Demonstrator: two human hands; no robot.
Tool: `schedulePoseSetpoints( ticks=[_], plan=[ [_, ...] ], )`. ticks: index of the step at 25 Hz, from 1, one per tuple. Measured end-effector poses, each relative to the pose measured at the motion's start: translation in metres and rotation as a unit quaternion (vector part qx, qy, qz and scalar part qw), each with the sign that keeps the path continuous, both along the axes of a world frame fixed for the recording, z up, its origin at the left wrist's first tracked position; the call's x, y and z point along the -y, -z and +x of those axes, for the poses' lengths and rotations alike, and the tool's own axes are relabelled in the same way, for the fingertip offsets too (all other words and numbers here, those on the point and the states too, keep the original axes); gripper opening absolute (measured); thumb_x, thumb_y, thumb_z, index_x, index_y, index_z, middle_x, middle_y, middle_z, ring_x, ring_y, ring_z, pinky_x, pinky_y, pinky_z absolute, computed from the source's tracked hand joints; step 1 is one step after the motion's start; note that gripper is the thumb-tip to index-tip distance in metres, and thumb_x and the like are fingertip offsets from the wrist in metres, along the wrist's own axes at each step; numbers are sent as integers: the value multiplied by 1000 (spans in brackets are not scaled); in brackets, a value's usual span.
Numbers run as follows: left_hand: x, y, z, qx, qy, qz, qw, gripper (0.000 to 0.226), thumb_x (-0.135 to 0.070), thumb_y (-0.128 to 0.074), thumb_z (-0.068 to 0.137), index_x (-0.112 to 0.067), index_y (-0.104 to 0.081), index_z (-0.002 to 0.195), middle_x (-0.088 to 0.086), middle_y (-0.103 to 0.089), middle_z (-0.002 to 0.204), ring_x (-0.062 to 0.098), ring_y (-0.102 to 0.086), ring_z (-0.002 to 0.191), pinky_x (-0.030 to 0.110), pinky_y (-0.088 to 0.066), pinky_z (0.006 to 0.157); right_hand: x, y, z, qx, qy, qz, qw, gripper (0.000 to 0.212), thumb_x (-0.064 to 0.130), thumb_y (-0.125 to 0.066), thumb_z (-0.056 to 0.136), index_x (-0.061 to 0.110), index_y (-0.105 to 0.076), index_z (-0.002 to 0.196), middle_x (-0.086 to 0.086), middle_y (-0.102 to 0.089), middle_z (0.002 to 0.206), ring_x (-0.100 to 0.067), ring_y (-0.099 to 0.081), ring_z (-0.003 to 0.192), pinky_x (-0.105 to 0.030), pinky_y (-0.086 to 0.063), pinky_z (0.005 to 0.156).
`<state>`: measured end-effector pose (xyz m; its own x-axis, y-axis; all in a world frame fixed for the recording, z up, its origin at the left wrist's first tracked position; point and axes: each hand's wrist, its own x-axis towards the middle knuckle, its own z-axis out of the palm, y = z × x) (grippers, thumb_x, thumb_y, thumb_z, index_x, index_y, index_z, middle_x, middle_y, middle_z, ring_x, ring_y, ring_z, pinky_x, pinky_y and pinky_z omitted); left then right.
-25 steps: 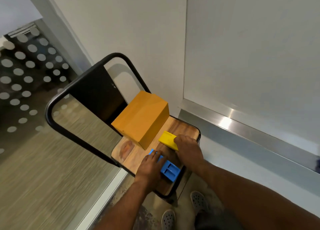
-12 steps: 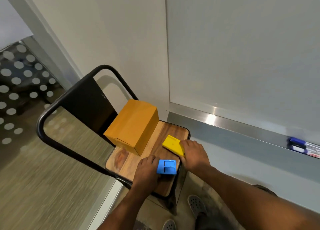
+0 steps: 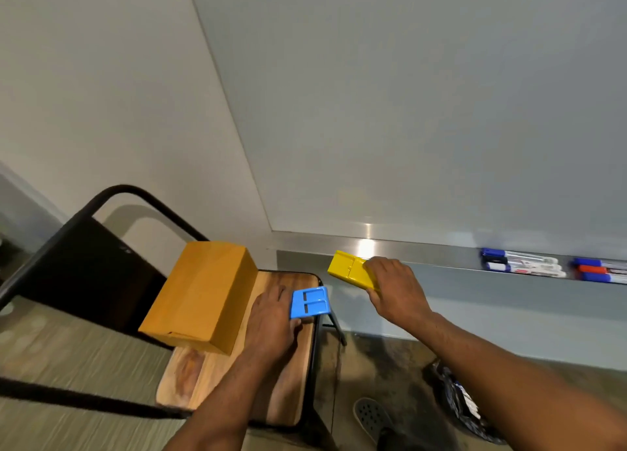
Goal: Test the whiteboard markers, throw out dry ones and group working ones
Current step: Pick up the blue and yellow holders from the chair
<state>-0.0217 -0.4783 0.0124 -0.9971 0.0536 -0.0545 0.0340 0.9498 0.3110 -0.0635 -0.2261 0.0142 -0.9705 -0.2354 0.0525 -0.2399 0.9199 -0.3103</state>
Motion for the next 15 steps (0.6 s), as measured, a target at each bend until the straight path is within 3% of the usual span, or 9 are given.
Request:
schedulePoseSetpoints(
  ticks=[3,7,11,15],
  plan=[
    [-8,-10,-32,-20,10,-7,1000,61,-35,-71,80,-25,-43,133,-4,-50,128,12,-46,116,27,-38,101,-27,-8,-18,-30,13,21,999,55,35,-71,83,19,-50,131,-6,-57,130,-25,-55,115,-37,-43,98],
    [-17,-24,-73,-39,20,-29,999,67,-34,-74,79,-21,-43,136,0,-50,129,17,-47,118,31,-39,103,-55,-11,-41,-46,21,53,997,52,26,-75,78,19,-53,125,-5,-61,122,-27,-58,107,-38,-45,94],
    [-25,-30,-101,-32,27,-62,997,67,-19,-72,81,-20,-39,140,3,-43,134,20,-44,122,34,-39,105,-69,-4,-52,-44,19,71,996,58,20,-78,75,19,-53,127,-5,-61,126,-26,-58,112,-37,-44,99],
    [-37,-28,-119,-29,45,-72,996,63,-19,-70,84,-20,-40,140,4,-44,131,19,-44,120,32,-41,103,-74,3,-55,-38,2,88,995,60,16,-78,76,19,-53,130,-6,-56,135,-27,-55,120,-38,-41,104]
  ],
)
